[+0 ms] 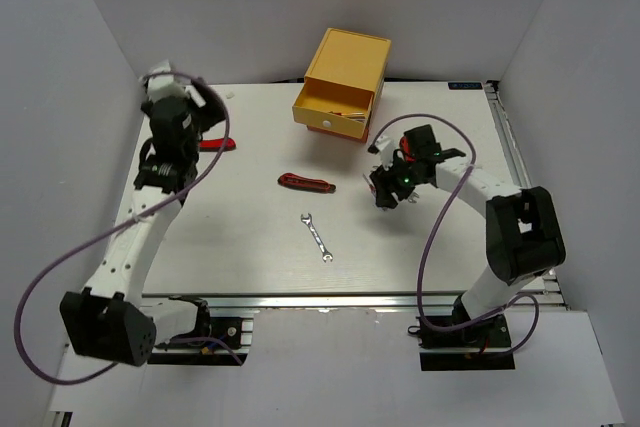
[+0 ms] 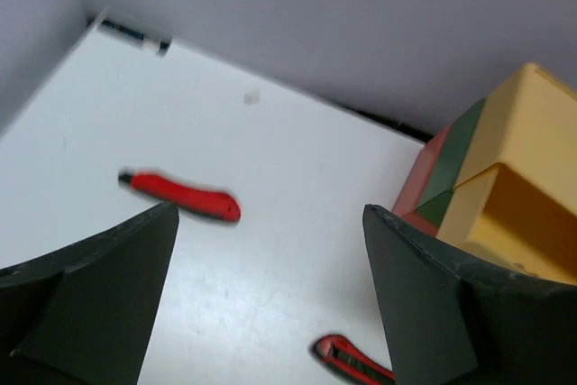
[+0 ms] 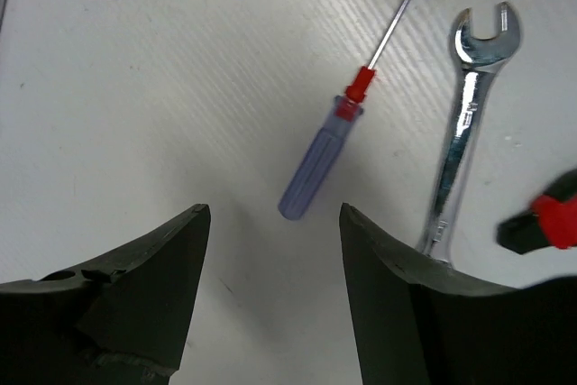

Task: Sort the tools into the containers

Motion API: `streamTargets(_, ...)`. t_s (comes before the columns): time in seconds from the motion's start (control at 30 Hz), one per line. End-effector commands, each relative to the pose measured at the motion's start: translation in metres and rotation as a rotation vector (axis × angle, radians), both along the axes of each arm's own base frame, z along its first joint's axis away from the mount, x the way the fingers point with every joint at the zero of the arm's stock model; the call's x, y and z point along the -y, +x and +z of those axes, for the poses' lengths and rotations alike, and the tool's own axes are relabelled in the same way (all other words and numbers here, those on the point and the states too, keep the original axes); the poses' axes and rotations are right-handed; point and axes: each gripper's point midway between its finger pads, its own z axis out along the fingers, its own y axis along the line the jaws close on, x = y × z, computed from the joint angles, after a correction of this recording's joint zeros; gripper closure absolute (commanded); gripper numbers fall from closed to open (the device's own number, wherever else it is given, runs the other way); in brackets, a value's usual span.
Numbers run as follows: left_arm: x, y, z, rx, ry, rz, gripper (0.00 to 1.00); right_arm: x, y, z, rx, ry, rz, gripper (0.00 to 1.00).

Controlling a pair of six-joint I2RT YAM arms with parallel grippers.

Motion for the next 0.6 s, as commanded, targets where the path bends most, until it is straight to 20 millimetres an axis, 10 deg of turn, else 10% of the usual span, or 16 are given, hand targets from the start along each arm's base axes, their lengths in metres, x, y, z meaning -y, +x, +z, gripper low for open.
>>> streamTargets(0.0, 0.004, -0.033, -0.109, -0.249, -0.255, 0.038, 0.05, -0.008, 0.029, -0.001, 0.097, -0.046, -0.19, 0.33)
streamTargets(0.27, 0.004, -0.062, -0.144, -0.225, -0.436, 0.055, 0.05, 0.0, 0.055, -0.029, 0.128, -0.138, -0.337, 0.38)
streamTargets(0.57, 0.006, -0.066, -0.154, -0.234, -0.446, 0.05, 0.05, -0.004, 0.036, -0.059, 0.051, -0.136, -0.306, 0.55)
